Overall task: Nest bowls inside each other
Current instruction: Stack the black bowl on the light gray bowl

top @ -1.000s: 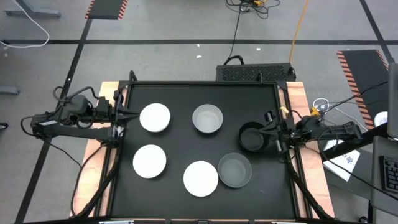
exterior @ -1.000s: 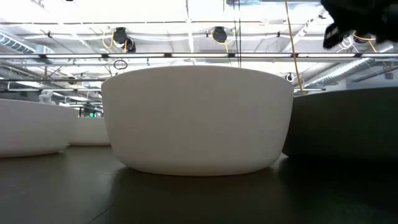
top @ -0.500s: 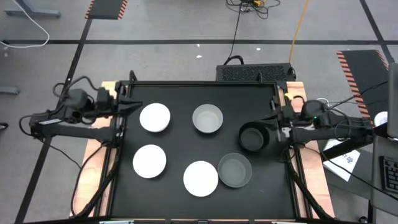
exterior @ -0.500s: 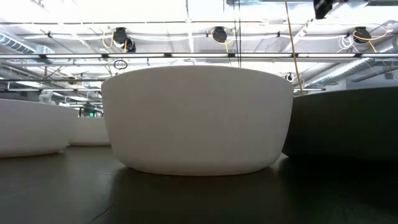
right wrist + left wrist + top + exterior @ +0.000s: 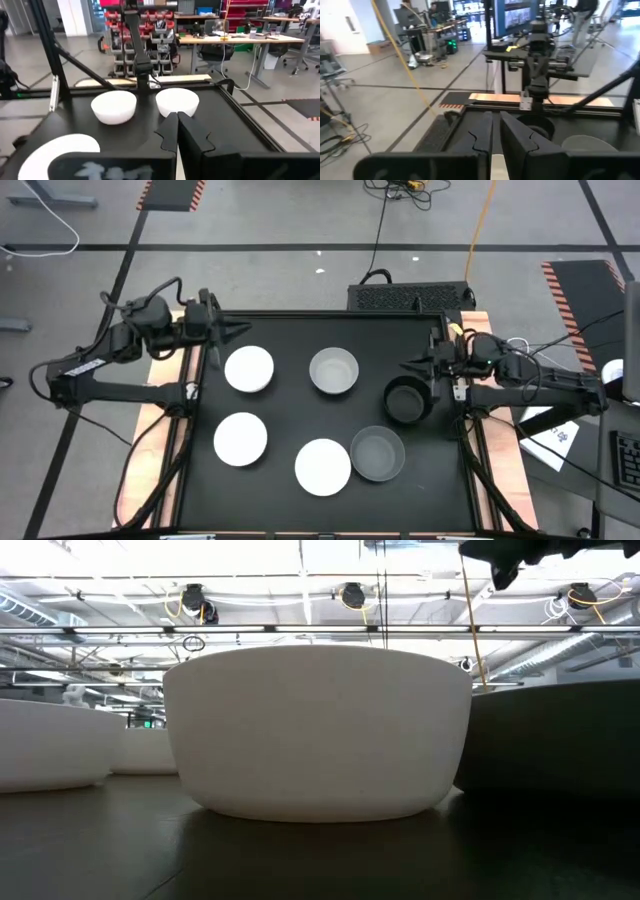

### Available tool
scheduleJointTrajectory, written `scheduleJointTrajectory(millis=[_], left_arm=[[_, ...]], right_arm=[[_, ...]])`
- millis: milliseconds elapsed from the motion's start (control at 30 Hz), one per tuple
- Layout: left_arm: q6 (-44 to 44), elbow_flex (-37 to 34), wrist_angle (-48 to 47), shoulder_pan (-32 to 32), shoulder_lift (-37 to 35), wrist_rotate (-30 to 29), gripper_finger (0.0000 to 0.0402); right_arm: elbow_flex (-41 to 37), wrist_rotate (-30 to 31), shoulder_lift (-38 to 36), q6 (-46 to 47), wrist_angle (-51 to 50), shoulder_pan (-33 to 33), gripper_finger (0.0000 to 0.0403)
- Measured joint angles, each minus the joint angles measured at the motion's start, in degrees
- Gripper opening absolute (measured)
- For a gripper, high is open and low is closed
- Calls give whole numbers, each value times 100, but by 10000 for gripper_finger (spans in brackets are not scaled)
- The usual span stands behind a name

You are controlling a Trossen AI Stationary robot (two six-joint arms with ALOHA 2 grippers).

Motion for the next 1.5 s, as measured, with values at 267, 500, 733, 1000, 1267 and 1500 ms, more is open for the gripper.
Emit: scheduleJointTrajectory(millis=[267, 500, 733, 1000, 1267, 1500], left_arm=[[740, -2, 86, 42, -11, 128, 37], [985, -4, 196, 39, 85, 143, 37], [836, -4, 154, 30, 84, 162, 37], [700, -4, 219, 30, 103, -163, 37], [567, -4, 30, 30, 198, -350, 37], [746, -4, -194, 34, 647, -814, 98]], right_arm=[[-29, 7, 4, -320, 50, 0, 0], [-29, 10, 24, -570, 93, 2, 0], [-30, 13, 31, -465, 181, 3, 0], [-28, 15, 33, -445, 741, 3, 0], [-28, 62, 128, -632, 748, 2, 0], [15, 465, 547, 313, 45, -450, 48]])
